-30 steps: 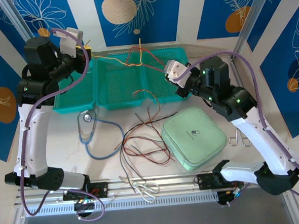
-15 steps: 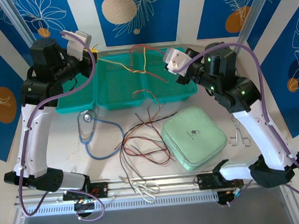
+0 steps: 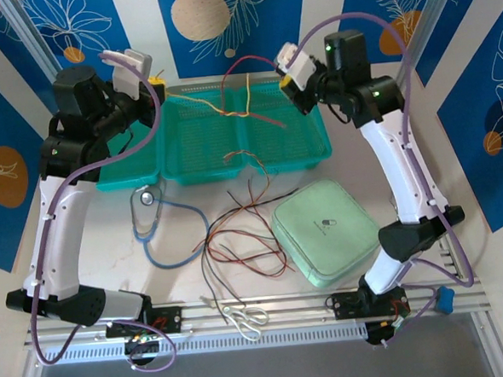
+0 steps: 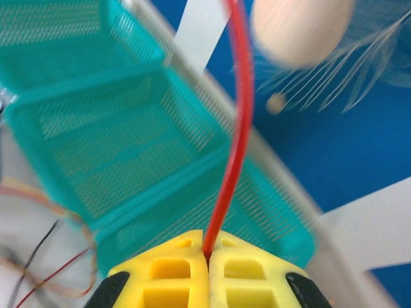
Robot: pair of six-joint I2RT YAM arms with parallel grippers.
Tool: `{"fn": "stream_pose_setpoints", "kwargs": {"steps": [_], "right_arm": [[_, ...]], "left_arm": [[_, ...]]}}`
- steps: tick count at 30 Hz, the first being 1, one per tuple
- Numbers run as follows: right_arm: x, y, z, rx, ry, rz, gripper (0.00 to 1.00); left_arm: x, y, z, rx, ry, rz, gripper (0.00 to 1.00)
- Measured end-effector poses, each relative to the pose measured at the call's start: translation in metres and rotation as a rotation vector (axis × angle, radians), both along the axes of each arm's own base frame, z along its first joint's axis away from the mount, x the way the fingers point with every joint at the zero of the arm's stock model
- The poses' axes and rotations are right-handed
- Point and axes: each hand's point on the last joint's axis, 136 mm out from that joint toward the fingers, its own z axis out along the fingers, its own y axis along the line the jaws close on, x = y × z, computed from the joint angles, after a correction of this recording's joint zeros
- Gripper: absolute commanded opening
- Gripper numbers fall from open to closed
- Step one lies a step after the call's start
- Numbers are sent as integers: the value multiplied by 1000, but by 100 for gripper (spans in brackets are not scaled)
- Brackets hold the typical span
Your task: Untangle the cables
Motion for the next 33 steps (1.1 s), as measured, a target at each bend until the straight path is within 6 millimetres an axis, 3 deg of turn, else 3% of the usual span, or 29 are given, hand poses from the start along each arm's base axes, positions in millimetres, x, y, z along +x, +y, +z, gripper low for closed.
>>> {"fn": "stream_pose_setpoints", "kwargs": {"steps": [2, 4, 6, 9, 16, 20, 24, 33], "right_arm": [[-10, -2, -41, -5, 123, -2, 0], [-21, -5, -66, -2, 207, -8, 0], [-35, -7, -78, 12, 252, -7, 0], [-62, -8, -78, 46, 265, 9, 0], [-159, 26, -45, 100, 207, 242, 0], [-207, 48, -34, 91, 187, 386, 0], [-228, 61, -18, 63, 162, 450, 0], [-259, 87, 50, 31, -38, 590, 0]], "left_arm": [[3, 2, 10, -29, -28, 18, 0], [5, 4, 18, -51, -45, 38, 0], [8, 7, 27, -72, -64, 59, 0], [14, 11, 41, -104, -97, 94, 0], [33, 13, 55, -131, -119, 136, 0], [43, 10, 51, -123, -106, 135, 0], [47, 10, 38, -101, -68, 137, 0], [49, 8, 17, 21, -44, 159, 0]]}}
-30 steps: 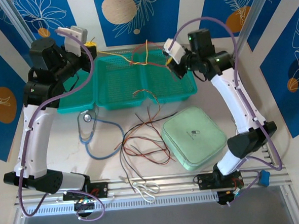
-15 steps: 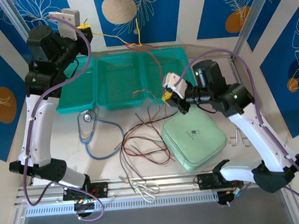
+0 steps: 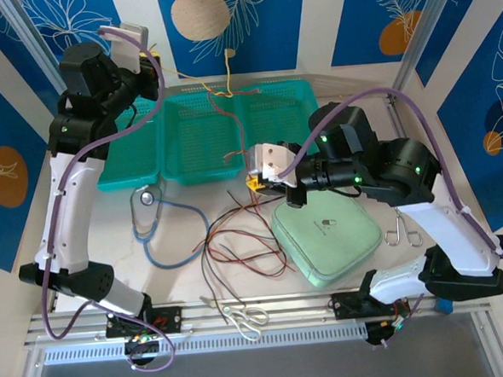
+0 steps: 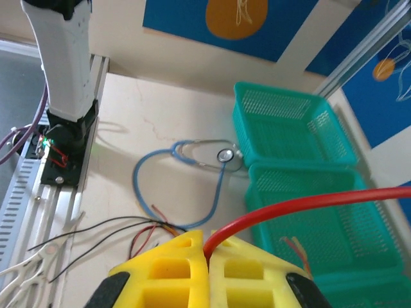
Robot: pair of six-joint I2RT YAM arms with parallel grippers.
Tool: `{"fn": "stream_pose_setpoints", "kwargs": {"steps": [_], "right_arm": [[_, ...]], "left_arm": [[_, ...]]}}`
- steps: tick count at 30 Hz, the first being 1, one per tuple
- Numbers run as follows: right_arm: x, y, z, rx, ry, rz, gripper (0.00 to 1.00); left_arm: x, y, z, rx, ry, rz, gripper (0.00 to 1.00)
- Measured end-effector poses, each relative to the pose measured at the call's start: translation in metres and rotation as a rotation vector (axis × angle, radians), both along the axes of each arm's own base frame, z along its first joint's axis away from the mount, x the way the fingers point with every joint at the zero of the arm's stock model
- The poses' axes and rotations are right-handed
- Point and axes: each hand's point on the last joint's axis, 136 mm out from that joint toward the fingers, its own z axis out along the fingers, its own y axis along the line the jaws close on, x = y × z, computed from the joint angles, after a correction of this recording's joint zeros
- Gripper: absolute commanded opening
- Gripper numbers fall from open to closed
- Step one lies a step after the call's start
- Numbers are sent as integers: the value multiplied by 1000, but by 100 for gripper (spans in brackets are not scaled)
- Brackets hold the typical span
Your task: Untangle the cables
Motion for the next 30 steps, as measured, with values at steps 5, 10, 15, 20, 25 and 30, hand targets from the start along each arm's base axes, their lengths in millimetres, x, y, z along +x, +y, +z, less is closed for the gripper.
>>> {"fn": "stream_pose_setpoints", "kwargs": {"steps": [5, 10, 15, 20, 25, 30], "right_arm": [[11, -9, 32, 7, -145, -28, 0], [46, -22, 48, -56, -303, -142, 0], [84, -39, 40, -183, -412, -255, 0], [121, -60, 45, -242, -504, -362, 0], [158, -76, 50, -243, -544, -421, 0], [209, -100, 47, -203, -498, -498, 0]], "left_arm": [[0, -21, -33, 118, 45, -46, 0], [-4, -34, -71, 211, 124, -94, 0], [-7, -35, -87, 261, 161, -119, 0], [-17, -45, -101, 278, 183, -205, 0], [-33, -58, -108, 262, 201, -313, 0], [-50, -66, -105, 233, 190, -395, 0]]}}
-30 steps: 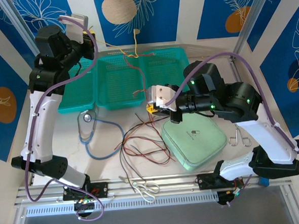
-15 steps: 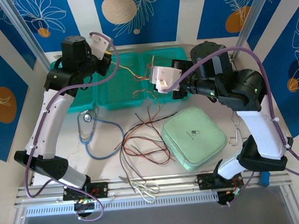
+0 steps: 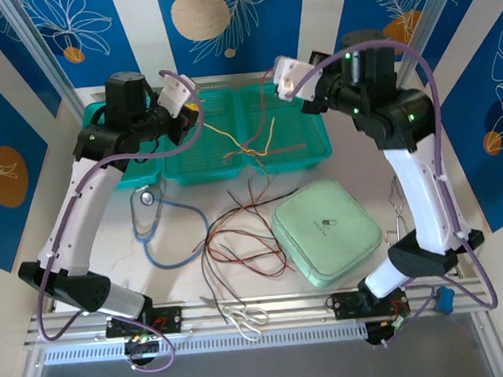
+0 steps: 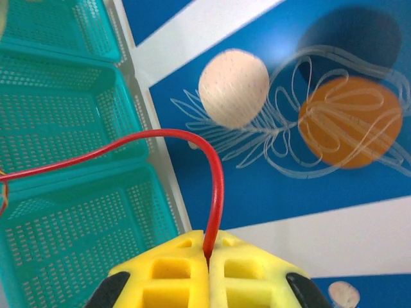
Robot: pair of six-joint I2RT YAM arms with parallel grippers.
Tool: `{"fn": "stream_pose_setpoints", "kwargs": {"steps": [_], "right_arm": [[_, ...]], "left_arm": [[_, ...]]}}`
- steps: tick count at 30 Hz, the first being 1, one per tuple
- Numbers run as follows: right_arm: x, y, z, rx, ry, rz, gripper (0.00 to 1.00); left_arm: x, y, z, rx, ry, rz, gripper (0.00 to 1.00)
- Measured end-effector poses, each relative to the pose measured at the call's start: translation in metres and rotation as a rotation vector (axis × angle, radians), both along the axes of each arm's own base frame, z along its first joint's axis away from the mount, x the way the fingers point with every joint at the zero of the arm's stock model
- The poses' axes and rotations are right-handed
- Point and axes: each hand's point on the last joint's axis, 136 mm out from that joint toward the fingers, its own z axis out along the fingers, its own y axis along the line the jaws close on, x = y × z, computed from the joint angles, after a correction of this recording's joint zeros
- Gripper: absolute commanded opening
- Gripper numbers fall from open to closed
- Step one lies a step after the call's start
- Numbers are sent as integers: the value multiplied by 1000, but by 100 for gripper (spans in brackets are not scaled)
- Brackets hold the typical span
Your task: Untangle the cables
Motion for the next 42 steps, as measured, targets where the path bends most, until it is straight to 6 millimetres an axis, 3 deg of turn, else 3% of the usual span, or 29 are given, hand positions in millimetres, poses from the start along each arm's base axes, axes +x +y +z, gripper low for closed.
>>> {"fn": "stream_pose_setpoints", "kwargs": {"steps": [3, 7, 11, 15, 19, 24, 35, 39, 42], "right_arm": [[39, -18, -25, 37, 84, -70, 0], [77, -38, -89, 48, 276, -170, 0], [74, -44, -149, 49, 452, -223, 0], [47, -53, -177, 77, 545, -255, 0], [22, -68, -166, 149, 523, -296, 0], [8, -97, -136, 247, 437, -369, 0], [22, -150, -110, 358, 355, -529, 0], [28, -154, -90, 386, 317, -534, 0], [28, -143, -77, 412, 301, -488, 0]], "left_arm": [[-9, -3, 12, -49, -9, -27, 0], [-8, 5, 36, -146, -22, -3, 0], [9, 34, 68, -273, -51, 118, 0], [28, 66, 94, -394, -85, 256, 0], [45, 94, 106, -445, -112, 401, 0], [59, 124, 101, -416, -140, 562, 0], [81, 196, 65, -235, -109, 837, 0], [86, 213, 57, -192, -93, 904, 0], [87, 216, 52, -188, -77, 912, 0]]}}
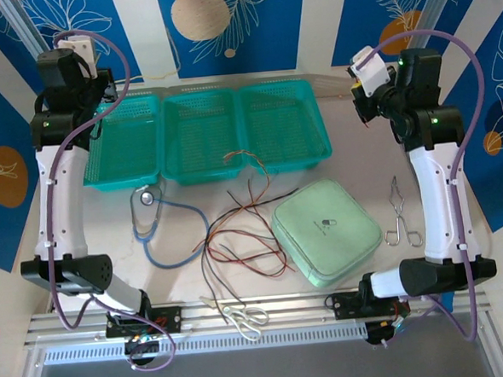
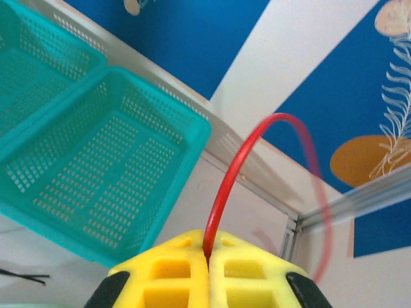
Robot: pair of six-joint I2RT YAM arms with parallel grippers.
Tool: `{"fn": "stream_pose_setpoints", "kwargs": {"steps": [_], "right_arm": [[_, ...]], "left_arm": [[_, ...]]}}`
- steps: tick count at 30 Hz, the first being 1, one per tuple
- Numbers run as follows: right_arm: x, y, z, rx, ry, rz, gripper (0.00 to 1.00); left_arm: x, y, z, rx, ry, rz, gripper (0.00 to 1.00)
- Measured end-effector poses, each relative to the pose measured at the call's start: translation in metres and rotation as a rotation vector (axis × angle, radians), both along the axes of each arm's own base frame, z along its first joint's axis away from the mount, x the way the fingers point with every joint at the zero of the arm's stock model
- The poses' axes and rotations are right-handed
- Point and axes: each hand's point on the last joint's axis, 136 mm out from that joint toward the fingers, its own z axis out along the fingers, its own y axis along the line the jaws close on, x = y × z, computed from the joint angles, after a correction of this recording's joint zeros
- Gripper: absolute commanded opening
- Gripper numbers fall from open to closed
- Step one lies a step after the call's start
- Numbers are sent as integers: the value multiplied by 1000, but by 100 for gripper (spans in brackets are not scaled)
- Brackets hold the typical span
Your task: Untangle the cables
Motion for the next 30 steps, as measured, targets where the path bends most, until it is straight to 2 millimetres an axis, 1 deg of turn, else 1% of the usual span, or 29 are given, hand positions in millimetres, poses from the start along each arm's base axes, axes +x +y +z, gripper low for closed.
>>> {"fn": "stream_pose_setpoints", "kwargs": {"steps": [2, 5, 7, 9, 11, 13, 15, 17, 20, 23, 26, 30], "right_arm": [[0, 12, 8, 21, -15, 37, 0], [1, 23, 21, 58, -35, 76, 0], [2, 27, 34, 87, -61, 88, 0], [1, 33, 52, 118, -94, 108, 0], [-1, 41, 75, 153, -143, 134, 0], [-5, 53, 96, 188, -185, 178, 0], [-10, 67, 111, 218, -212, 224, 0], [-14, 80, 121, 245, -226, 270, 0], [-14, 95, 124, 273, -220, 315, 0], [-9, 101, 118, 291, -192, 330, 0], [-5, 105, 114, 300, -174, 337, 0], [-7, 111, 113, 308, -166, 352, 0]], "left_arm": [[0, -2, 0, -18, 1, -10, 0], [3, -9, -4, -53, 8, -38, 0], [8, -17, -12, -71, 30, -59, 0], [16, -25, -28, -77, 62, -71, 0], [23, -37, -55, -71, 117, -87, 0], [33, -52, -88, -60, 183, -102, 0], [45, -64, -123, -48, 254, -109, 0], [59, -73, -161, -38, 330, -106, 0], [73, -81, -215, -24, 437, -100, 0], [82, -87, -254, -4, 511, -95, 0], [86, -92, -281, 11, 563, -96, 0], [97, -111, -310, 42, 611, -113, 0]]}}
